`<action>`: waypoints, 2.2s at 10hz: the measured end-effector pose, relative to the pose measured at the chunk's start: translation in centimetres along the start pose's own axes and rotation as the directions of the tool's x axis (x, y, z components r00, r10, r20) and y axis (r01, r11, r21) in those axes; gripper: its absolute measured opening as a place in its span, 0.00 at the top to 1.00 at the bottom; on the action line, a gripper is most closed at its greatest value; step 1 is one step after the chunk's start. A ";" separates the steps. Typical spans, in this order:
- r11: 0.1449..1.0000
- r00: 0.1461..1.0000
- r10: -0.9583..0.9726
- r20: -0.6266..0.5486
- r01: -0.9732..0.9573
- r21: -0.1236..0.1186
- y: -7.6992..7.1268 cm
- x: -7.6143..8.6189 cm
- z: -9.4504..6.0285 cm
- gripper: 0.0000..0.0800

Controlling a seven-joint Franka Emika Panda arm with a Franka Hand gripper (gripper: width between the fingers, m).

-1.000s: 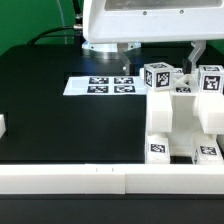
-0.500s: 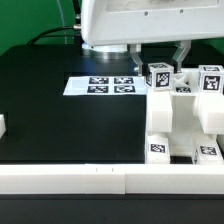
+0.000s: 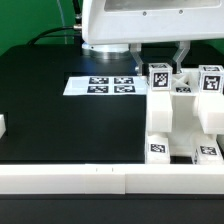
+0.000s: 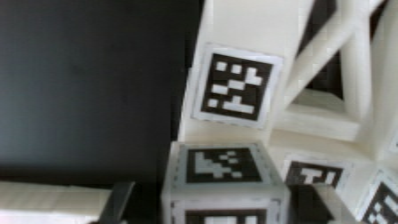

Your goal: Assemble chair

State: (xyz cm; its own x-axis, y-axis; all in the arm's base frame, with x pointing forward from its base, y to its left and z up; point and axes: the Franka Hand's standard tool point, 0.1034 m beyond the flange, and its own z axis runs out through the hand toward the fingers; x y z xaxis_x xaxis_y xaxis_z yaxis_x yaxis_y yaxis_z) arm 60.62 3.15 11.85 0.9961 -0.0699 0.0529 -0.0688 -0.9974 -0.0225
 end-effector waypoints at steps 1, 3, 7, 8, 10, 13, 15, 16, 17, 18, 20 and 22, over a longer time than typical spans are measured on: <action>0.997 0.997 0.077 0.001 -0.077 0.000 -0.1 0.0 0.0 0.64; 0.961 0.961 0.278 0.003 -0.278 0.004 -0.2 -0.1 0.0 0.64; 0.816 0.816 0.578 0.009 -0.578 0.009 -0.4 -0.1 0.0 0.64; 0.772 0.772 0.635 0.012 -0.635 0.011 -0.5 -0.1 0.0 0.64; 0.641 0.641 0.767 0.020 -0.767 0.014 -0.8 -0.1 0.0 0.64; 0.463 0.463 0.886 0.023 -0.886 0.028 -1.3 0.1 0.1 0.64; 0.362 0.363 0.932 0.027 -0.932 0.025 -1.6 0.0 0.1 0.64; 0.361 0.362 0.932 0.027 -0.932 0.025 -1.7 0.0 0.1 0.64; 0.367 0.367 0.930 0.027 -0.930 0.025 -1.7 0.0 0.1 0.64; 0.403 0.404 0.914 0.025 -0.915 0.025 -1.7 0.0 0.1 0.44; 0.503 0.504 0.864 0.020 -0.864 0.032 -1.7 0.1 0.0 0.28; 0.602 0.602 0.798 0.016 -0.798 0.033 -1.7 0.1 0.1 0.19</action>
Offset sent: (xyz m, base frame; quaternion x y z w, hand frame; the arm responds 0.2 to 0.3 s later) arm -0.0058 -0.0010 -0.0021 0.0105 -0.0081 0.2539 0.9671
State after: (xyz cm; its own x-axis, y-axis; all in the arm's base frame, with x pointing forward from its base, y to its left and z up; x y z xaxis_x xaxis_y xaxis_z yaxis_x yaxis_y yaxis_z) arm 60.81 4.86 11.82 0.5460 -0.8378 -0.0024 -0.8346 -0.5436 -0.0887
